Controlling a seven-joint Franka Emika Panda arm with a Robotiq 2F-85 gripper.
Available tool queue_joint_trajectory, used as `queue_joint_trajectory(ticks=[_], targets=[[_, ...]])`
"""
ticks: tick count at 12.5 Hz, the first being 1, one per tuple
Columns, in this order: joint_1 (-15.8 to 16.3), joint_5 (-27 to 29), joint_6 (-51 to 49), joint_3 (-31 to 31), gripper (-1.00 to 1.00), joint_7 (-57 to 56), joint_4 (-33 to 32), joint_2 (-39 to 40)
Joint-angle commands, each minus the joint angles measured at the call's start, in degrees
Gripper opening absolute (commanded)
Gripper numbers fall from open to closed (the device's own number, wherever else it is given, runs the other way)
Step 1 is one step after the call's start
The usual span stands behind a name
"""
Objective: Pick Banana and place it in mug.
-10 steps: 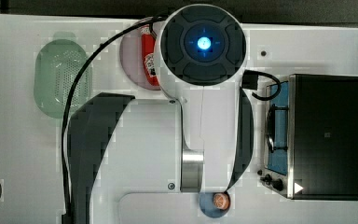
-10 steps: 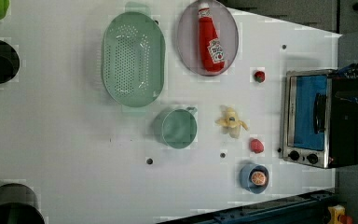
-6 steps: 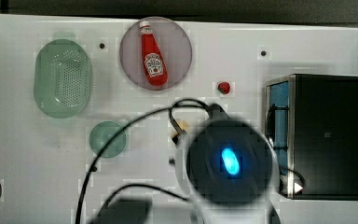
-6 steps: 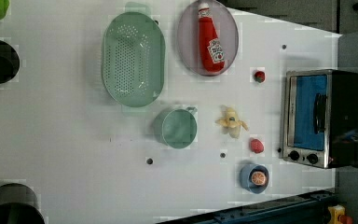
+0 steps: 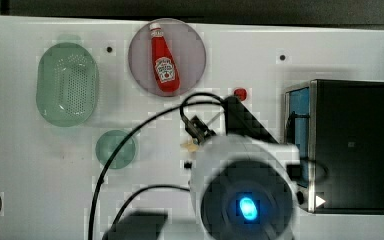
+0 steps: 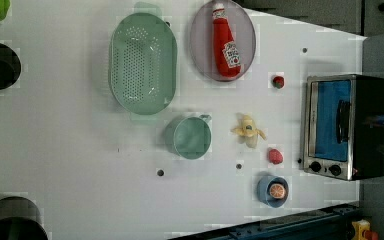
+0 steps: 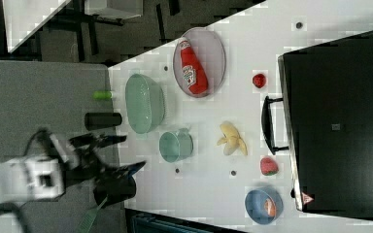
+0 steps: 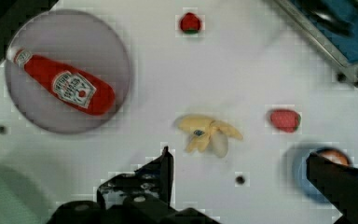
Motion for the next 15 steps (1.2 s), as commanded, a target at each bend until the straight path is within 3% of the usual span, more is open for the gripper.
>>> queue_joint_trajectory(ticks=[1, 9, 15], targets=[[0.89, 0.32, 6.42, -0.61, 1.00, -17.97, -8.52, 7.56], [0.85, 0.31, 30.30, -0.74, 1.00, -38.55, -16.01, 24.89], [0.58, 0.32, 41.76, -0.81, 1.00, -40.15, -16.61, 35.90]])
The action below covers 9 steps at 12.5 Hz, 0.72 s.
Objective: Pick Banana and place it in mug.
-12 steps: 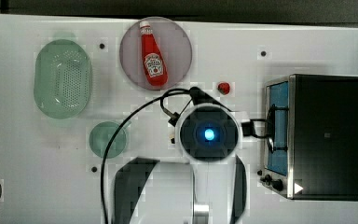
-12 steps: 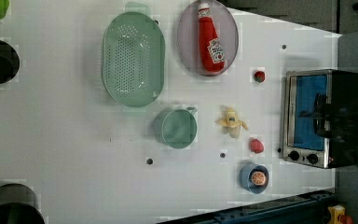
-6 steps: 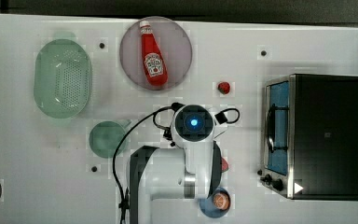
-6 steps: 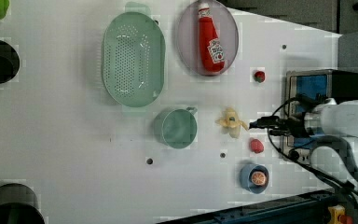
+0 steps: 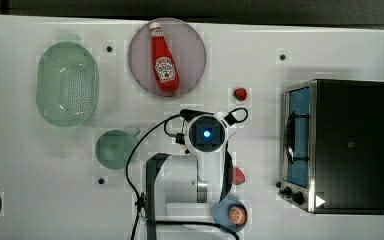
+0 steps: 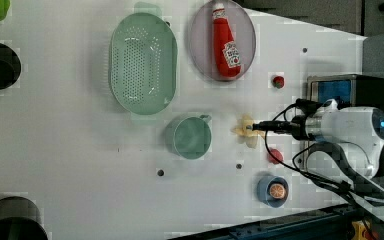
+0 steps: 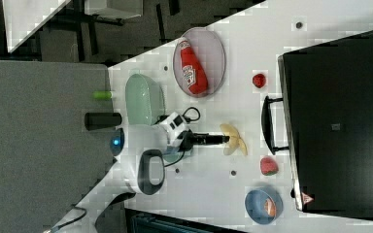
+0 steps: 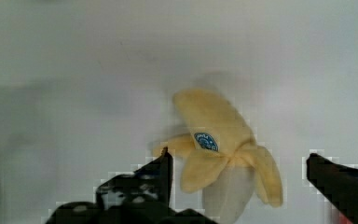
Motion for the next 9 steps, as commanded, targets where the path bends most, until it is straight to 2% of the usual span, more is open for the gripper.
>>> queue_joint_trajectory(ticks=[1, 3, 4, 6, 9], targets=[[-0.35, -0.82, 2.42, -0.71, 1.00, -3.24, 0.03, 4.52], [-0.39, -0.82, 6.89, -0.75, 1.00, -3.08, -0.12, 6.79], [-0.40, -0.81, 8.11, -0.62, 0.93, -3.09, -0.29, 7.24], [-0.48, -0.80, 8.95, -0.65, 0.40, -2.87, -0.73, 7.61], [-0.48, -0.80, 9.53, -0.59, -0.27, -2.85, -0.89, 6.78]])
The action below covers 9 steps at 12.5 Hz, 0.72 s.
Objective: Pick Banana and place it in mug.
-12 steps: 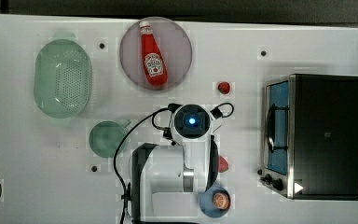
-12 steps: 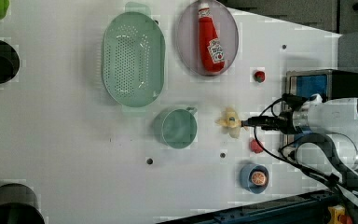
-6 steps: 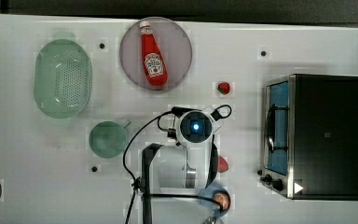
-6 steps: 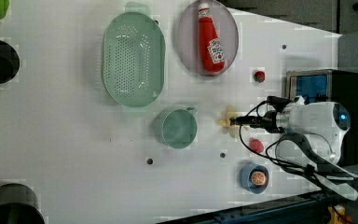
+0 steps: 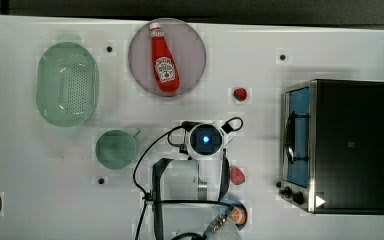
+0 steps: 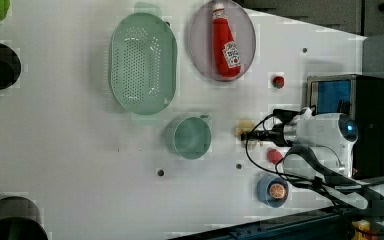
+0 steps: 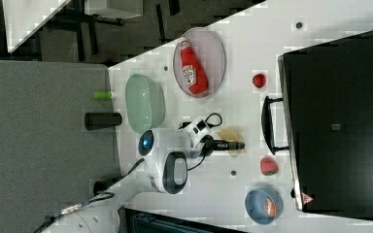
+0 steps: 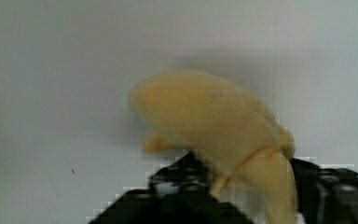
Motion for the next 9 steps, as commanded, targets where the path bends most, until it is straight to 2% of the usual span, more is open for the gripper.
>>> queue_joint_trajectory(ticks=[1, 4, 9], targets=[[-1.17, 0.23, 2.25, 0.68, -0.37, -1.11, 0.21, -2.46], [-1.77, 0.95, 1.19, 0.41, -0.37, -1.11, -0.04, -6.64], [-2.04, 1.04, -19.72, 0.35, -0.37, -1.10, 2.56, -23.66]])
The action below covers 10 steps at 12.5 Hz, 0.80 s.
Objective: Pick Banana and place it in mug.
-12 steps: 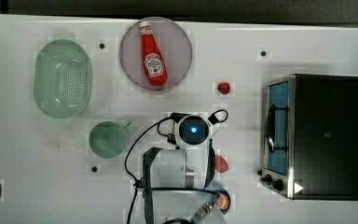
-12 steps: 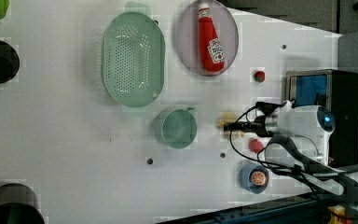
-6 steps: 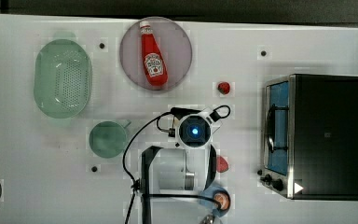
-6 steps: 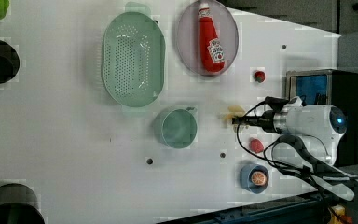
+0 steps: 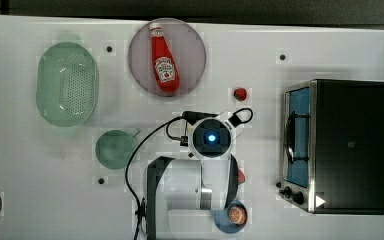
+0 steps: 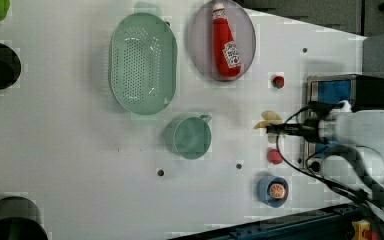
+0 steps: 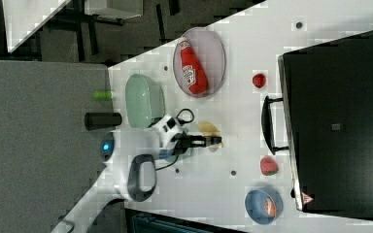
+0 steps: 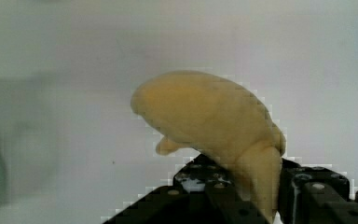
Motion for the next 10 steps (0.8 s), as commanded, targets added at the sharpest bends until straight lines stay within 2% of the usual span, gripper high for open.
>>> queue_joint_trajectory(ticks=[1, 6, 10], targets=[[-0.92, 0.87, -10.81, -0.03, -0.37, -1.11, 2.83, -10.11], [0.90, 1.63, -26.40, 4.64, -0.37, 7.91, 7.34, -20.06], [3.85, 11.96, -27.35, 12.07, -0.37, 21.32, 8.03, -20.13]])
